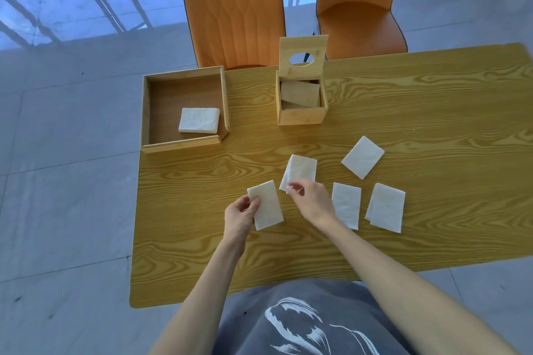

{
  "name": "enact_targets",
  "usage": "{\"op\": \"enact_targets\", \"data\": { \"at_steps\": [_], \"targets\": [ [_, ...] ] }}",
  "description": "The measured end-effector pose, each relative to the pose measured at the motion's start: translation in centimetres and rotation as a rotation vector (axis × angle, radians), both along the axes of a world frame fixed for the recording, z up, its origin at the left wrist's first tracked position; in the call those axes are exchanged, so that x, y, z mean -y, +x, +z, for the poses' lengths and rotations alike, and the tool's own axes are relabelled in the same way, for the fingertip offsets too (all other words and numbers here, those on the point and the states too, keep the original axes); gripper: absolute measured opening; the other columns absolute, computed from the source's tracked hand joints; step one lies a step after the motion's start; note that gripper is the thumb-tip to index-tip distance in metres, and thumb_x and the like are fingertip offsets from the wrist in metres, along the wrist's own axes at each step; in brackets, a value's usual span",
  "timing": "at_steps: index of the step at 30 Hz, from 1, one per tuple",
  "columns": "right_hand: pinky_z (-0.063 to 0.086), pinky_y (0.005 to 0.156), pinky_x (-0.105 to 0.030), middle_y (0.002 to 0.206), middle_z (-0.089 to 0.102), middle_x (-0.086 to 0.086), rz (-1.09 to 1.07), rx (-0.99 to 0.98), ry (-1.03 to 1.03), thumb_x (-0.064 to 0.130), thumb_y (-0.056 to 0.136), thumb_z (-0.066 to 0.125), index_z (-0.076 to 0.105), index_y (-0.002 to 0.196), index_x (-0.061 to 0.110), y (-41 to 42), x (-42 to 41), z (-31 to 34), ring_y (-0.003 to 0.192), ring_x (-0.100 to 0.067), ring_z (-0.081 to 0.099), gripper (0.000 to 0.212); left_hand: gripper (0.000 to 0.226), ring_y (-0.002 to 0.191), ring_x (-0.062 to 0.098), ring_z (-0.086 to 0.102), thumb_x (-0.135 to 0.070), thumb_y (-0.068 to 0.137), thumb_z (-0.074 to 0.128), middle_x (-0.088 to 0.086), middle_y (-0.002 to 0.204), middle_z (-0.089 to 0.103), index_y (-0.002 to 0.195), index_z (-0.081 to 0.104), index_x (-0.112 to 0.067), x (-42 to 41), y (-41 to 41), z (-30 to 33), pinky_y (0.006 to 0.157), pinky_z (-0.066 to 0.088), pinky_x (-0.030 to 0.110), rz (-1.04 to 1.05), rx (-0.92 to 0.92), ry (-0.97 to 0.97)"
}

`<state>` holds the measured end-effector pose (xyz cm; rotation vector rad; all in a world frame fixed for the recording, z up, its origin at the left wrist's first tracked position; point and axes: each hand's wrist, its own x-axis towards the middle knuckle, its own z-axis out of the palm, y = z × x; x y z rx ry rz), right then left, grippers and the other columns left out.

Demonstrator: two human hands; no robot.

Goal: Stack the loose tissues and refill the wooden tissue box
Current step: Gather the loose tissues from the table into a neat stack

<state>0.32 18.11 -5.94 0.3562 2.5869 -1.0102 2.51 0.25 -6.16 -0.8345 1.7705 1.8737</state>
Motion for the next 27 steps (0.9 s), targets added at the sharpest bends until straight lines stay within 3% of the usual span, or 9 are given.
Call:
{"op": "enact_targets", "data": {
  "at_steps": [4, 9, 16, 20, 27],
  "targets": [
    [0.051, 0.086, -0.037, 0.126, 0.061, -0.009, 0.012, -0.092, 0.223, 0.02, 0.094, 0.06, 0.063, 0.126, 0.014, -3.2, -2.4, 0.0, 0.114, -0.026, 0.055, 0.033, 0.006, 0.087, 0.019, 0.064, -0.024, 0.094, 0.064, 0.003, 0.094, 0.071, 0.093, 0.07, -0.022, 0.1, -0.8, -0.3, 0.082, 0.053, 0.04, 0.012, 0.034, -0.029],
    [0.045, 0.095, -0.038, 0.134, 0.052, -0.011, 0.113, -0.032, 0.338, 0.024, 0.092, 0.066, 0.055, 0.135, 0.016, -6.8, -3.1, 0.1, 0.123, -0.028, 0.047, 0.046, 0.008, 0.089, 0.02, 0.065, -0.026, 0.095, 0.063, 0.002, 0.096, 0.072, 0.097, 0.069, -0.021, 0.2, -1.5, -0.5, 0.087, 0.053, 0.044, 0.021, 0.061, -0.012],
    [0.042, 0.096, -0.04, 0.127, 0.054, -0.01, 0.153, 0.041, 0.392, 0.03, 0.09, 0.067, 0.067, 0.112, 0.02, -8.5, -2.9, -0.1, 0.118, -0.027, 0.048, 0.023, 0.013, 0.084, 0.018, 0.065, -0.026, 0.097, 0.059, 0.002, 0.095, 0.071, 0.101, 0.069, -0.02, 0.5, -2.5, -0.8, 0.073, 0.054, 0.038, 0.024, 0.074, 0.017],
    [0.048, 0.089, -0.04, 0.112, 0.065, -0.003, 0.111, 0.014, 0.242, 0.033, 0.091, 0.065, 0.068, 0.105, 0.018, -8.2, -3.4, 0.4, 0.108, -0.022, 0.058, 0.02, 0.012, 0.089, 0.02, 0.066, -0.029, 0.097, 0.057, 0.003, 0.098, 0.071, 0.098, 0.069, -0.025, 0.7, -3.1, -1.0, 0.083, 0.055, 0.046, 0.006, 0.062, 0.007],
    [0.052, 0.078, -0.028, 0.091, 0.071, 0.007, 0.172, 0.041, -0.207, 0.037, 0.09, 0.068, 0.073, 0.102, 0.02, -7.3, -5.0, 2.6, 0.085, -0.007, 0.064, 0.022, 0.016, 0.087, 0.017, 0.065, -0.033, 0.1, 0.052, 0.0, 0.095, 0.07, 0.093, 0.067, -0.03, 0.4, -4.0, -0.7, 0.086, 0.055, 0.044, -0.01, 0.056, 0.009]
  ]
}}
